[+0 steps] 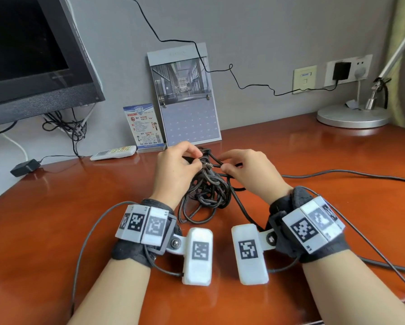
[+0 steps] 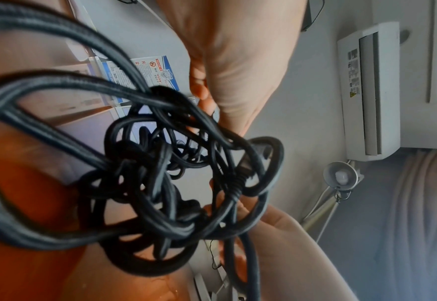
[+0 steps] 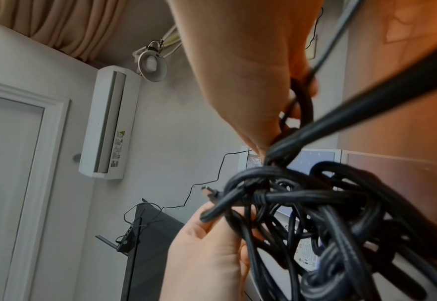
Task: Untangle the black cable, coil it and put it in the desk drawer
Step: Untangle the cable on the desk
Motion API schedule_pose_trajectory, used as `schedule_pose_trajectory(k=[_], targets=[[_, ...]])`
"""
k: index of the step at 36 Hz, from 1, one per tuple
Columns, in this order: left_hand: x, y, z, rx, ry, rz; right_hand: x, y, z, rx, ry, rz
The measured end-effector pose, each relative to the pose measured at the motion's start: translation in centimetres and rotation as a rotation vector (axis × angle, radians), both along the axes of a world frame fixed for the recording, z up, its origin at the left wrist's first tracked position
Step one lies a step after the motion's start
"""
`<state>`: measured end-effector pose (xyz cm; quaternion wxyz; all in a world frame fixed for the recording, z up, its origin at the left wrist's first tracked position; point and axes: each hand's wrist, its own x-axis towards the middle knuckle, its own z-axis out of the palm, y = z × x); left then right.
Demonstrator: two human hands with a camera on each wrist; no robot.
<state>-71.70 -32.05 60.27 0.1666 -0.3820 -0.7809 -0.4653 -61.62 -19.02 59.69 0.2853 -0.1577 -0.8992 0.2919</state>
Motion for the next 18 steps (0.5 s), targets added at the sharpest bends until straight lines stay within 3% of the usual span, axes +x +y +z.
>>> schedule_pose_trajectory(k=[7, 12, 18], targets=[[0.01, -0.02, 0.11, 0.032, 0.018, 0.017, -0.64, -0.24, -0.28, 0.154, 0.210, -0.097], [-0.12, 0.08, -0.09, 0.059, -0.013, 0.058, -0.68, -0.41, -0.45, 0.264, 0.217, -0.166], [-0.43, 0.65, -0.40, 0.014, -0.036, 0.067, -0.85, -1.02, -0.32, 0.257, 0.236, -0.202]])
